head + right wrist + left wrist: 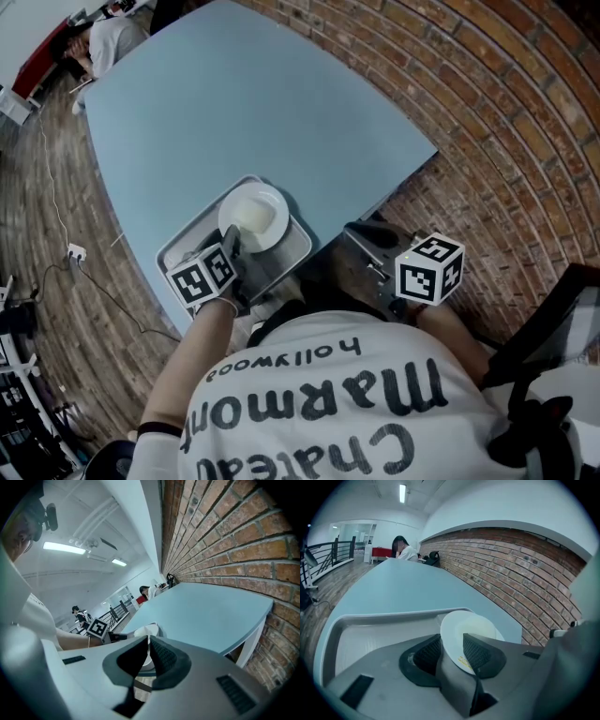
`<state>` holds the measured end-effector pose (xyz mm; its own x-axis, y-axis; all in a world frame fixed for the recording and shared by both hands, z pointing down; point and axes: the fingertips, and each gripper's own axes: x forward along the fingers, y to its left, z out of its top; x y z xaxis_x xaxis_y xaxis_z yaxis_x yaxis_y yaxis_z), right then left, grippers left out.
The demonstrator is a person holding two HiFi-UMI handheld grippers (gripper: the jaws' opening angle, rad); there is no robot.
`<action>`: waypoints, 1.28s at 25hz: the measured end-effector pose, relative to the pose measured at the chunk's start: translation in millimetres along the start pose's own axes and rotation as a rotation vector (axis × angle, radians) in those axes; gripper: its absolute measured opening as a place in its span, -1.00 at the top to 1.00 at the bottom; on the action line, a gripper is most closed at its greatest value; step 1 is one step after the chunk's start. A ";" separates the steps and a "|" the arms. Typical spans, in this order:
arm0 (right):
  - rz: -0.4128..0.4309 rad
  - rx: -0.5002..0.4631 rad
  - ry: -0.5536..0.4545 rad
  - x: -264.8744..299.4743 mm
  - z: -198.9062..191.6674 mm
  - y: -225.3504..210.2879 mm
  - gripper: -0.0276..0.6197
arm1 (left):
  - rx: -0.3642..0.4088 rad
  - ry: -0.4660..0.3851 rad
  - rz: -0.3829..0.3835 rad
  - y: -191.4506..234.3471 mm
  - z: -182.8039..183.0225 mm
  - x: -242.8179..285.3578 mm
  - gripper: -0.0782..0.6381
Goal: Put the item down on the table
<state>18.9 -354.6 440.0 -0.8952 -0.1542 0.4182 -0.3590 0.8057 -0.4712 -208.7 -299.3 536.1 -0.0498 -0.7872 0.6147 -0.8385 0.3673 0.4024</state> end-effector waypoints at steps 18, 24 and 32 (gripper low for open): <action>0.131 -0.117 0.053 26.7 -0.7 31.9 0.86 | 0.021 -0.354 -0.190 -51.2 30.0 -93.0 0.40; 0.180 -0.187 0.065 36.6 -8.7 54.9 0.86 | -0.004 -0.423 -0.216 -57.4 11.9 -134.2 0.41; 0.197 -0.224 0.082 44.3 -15.5 68.8 0.86 | -0.081 -0.475 -0.130 -29.8 -8.9 -171.2 0.41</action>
<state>-41.4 -297.1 438.1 -0.9142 0.0567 0.4012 -0.1051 0.9231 -0.3700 -170.4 -171.0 424.8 -0.2052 -0.9608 0.1863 -0.8103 0.2736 0.5183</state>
